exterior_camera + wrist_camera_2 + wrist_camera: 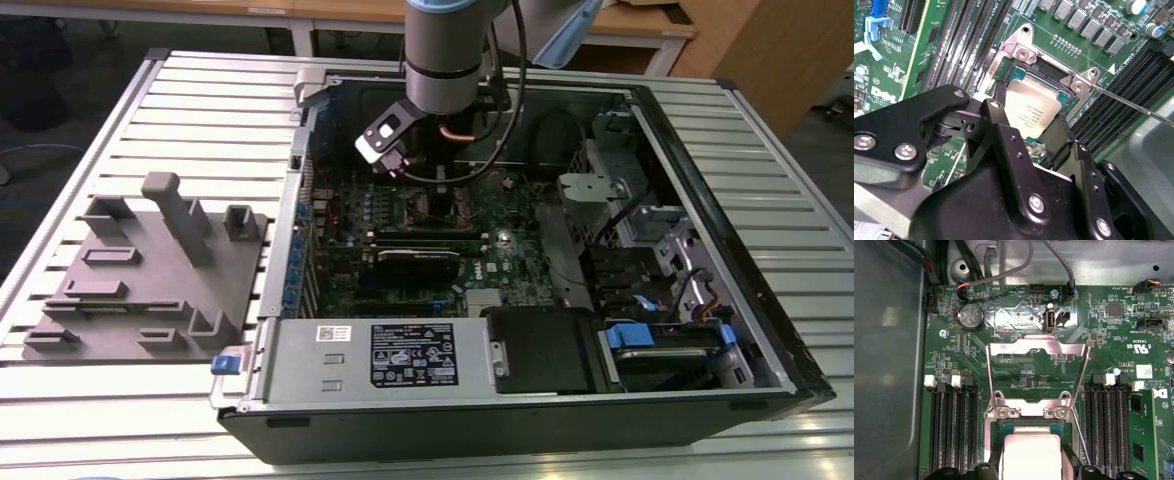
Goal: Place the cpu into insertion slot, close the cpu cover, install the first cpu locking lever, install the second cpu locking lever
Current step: 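Place the cpu into insertion slot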
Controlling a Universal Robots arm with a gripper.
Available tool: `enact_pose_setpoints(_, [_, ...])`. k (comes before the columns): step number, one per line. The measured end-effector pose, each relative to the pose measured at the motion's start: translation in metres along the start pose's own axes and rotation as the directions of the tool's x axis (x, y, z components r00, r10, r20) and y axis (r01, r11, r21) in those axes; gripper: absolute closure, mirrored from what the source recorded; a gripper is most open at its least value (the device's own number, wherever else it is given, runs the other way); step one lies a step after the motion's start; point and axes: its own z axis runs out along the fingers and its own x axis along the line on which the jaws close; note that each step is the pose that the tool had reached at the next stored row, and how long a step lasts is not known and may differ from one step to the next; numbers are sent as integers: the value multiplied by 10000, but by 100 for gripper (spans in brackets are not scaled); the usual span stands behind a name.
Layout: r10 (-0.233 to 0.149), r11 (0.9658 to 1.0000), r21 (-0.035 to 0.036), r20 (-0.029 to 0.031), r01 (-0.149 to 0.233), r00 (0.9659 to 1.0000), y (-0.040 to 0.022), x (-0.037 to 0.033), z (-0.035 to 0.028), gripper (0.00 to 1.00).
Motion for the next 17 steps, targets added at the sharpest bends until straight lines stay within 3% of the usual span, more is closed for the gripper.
enact_pose_setpoints(17, [0,10000,1,1,0,10000,-2,3,29,46])
